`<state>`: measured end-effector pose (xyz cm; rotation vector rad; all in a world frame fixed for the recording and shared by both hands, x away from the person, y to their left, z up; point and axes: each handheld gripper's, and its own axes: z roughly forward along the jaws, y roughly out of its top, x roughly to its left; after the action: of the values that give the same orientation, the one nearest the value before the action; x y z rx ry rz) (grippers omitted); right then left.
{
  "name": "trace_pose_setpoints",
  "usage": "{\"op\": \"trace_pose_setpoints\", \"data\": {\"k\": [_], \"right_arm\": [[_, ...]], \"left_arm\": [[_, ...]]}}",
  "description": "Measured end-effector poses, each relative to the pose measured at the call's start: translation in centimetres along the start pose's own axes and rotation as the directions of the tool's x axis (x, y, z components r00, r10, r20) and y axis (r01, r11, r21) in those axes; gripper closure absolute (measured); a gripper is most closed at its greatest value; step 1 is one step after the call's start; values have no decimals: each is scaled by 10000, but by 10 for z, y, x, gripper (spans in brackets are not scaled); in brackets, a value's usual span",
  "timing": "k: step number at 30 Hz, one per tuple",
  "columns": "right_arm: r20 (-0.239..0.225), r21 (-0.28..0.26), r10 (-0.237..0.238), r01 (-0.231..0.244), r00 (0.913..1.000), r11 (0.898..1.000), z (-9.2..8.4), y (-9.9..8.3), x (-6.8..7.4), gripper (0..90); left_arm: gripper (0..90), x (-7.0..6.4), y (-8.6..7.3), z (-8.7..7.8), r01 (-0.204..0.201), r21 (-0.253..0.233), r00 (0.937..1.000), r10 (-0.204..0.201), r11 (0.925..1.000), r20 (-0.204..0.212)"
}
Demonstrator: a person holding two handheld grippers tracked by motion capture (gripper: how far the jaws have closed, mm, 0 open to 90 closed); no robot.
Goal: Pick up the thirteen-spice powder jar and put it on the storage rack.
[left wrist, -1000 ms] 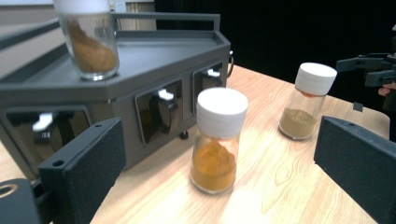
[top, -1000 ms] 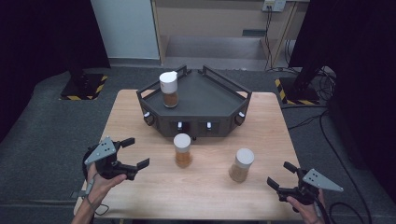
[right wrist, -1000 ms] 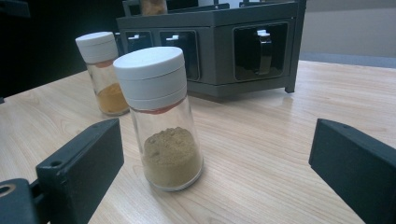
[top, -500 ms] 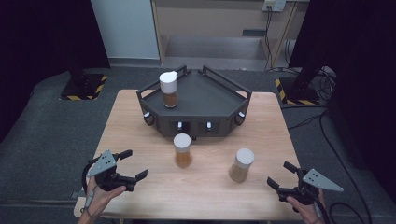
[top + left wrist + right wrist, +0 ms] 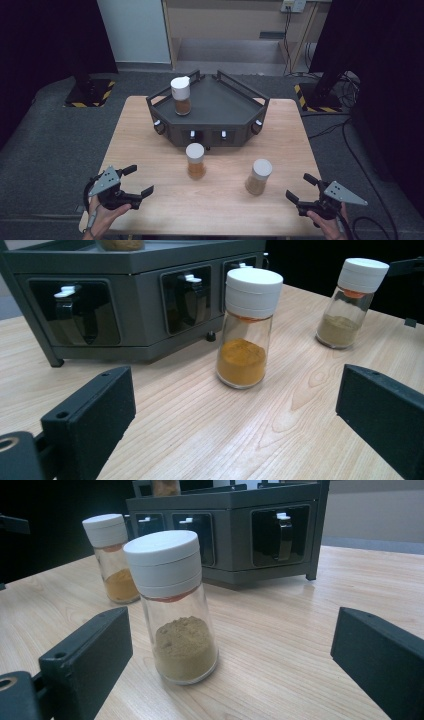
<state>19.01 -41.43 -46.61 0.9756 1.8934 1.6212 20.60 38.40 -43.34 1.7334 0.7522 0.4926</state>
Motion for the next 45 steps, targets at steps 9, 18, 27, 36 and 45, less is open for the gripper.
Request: {"op": "trace_pose_setpoints", "data": {"k": [9,18,27,36,45], "right_arm": [[-94,82,-86,86,9999,9999,2,1,-2,35],[-157,121,-64,66,9999,9999,3,1,-3,36],[-129,123,-24,26,9999,9999,3,1,-3,35],[-97,120,-28,29,9999,9999,3,1,-3,36],[-108,136,-32,33,9999,9999,3,1,-3,36]], "left_arm": [[16,5,-7,-5,-116,-244,9998,121,9996,185],[15,16,-12,-9,-124,-534,9975,161,9985,691],[15,18,-14,-9,-92,-677,9964,149,9977,838],[15,17,-13,-9,-174,-653,9962,229,9977,839],[14,16,-13,-8,-170,-603,9967,217,9980,781]]}}
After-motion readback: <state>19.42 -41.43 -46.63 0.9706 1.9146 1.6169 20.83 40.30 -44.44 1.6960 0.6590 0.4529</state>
